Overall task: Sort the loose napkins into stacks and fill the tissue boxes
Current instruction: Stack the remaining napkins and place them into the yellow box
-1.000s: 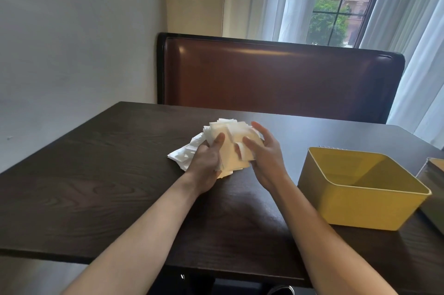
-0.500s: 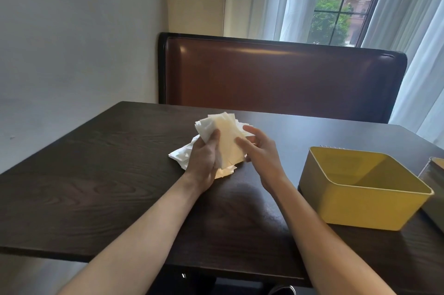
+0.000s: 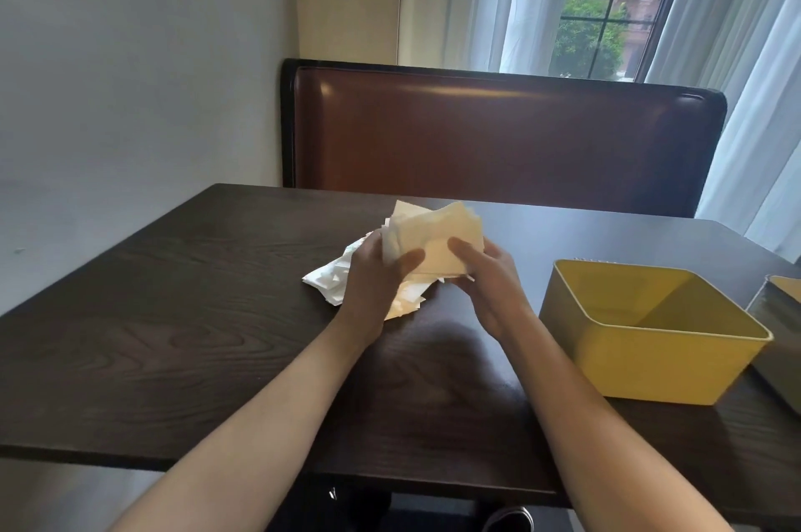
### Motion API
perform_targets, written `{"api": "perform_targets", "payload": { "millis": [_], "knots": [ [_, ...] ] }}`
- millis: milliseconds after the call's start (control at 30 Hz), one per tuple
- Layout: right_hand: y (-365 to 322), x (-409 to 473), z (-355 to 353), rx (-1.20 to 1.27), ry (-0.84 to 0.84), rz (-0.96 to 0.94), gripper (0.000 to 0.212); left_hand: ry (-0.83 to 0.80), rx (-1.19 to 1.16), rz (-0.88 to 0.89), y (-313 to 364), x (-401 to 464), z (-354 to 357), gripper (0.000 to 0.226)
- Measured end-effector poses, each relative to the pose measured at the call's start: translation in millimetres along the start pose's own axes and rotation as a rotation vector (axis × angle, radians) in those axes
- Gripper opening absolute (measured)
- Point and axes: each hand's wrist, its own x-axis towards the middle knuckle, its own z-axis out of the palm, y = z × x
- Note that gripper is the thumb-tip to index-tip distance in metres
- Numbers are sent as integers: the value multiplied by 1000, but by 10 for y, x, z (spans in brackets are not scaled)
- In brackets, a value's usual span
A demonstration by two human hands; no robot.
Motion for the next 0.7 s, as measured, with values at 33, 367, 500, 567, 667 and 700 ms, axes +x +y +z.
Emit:
{"api": "perform_targets", "payload": {
  "millis": [33, 367, 500, 567, 667, 700],
  "knots": [
    [18, -7, -19, -20, 16, -6, 16, 7, 70, 15, -22, 1, 11, 29],
    [92, -179, -180, -297, 181, -43, 40, -180, 456, 163, -166, -186, 152, 53],
    [140, -190, -173, -297, 253, -19, 49, -117, 482, 153, -162, -255, 229, 55],
    [176, -171, -160, -292, 284, -7, 48, -64, 482, 170, -132, -289, 271, 50],
    [204, -148, -142, -292, 301, 0, 43, 46, 391, 126, -72, -347, 395, 34],
    [209, -144, -141, -288, 298, -2, 41, 82, 352, 90, -51, -363, 456, 30]
  ]
}}
